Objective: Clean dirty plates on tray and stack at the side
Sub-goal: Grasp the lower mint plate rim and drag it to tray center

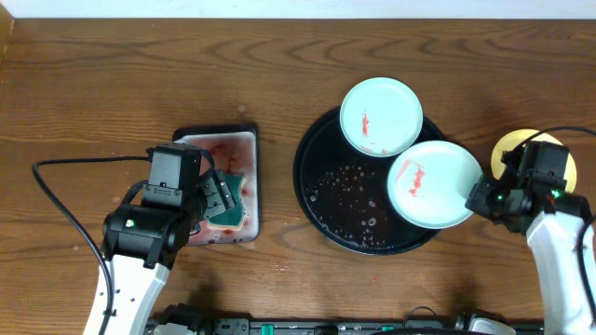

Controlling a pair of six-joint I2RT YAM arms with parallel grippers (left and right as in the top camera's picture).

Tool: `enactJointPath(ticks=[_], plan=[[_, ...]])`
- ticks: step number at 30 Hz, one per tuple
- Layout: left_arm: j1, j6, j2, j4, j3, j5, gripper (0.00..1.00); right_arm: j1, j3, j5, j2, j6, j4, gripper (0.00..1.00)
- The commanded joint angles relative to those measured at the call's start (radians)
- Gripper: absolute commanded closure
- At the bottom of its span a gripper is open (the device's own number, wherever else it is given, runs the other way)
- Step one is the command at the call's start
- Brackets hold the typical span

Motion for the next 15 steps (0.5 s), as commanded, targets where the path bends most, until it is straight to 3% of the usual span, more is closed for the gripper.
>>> enactJointPath(ticks=[1, 5, 11, 15], plan=[[0.003, 0.003, 0.001, -0.003, 0.025, 0.002, 0.19, 0.09, -0.003, -0.128, -0.053, -0.039, -0.014, 0.99], [0.003, 0.003, 0.001, -0.003, 0.025, 0.002, 0.19, 0.236, -0.056, -0.129, -0.031, -0.019, 0.041, 0.99], [0.003, 0.003, 0.001, -0.003, 0.025, 0.002, 0.19, 0.409, -0.186, -0.047, 0.084, 0.187, 0.297, 0.99], [0.003, 0.003, 0.001, -0.003, 0.025, 0.002, 0.19, 0.442, -0.186, -0.037, 0.131, 0.074, 0.402, 0.99]])
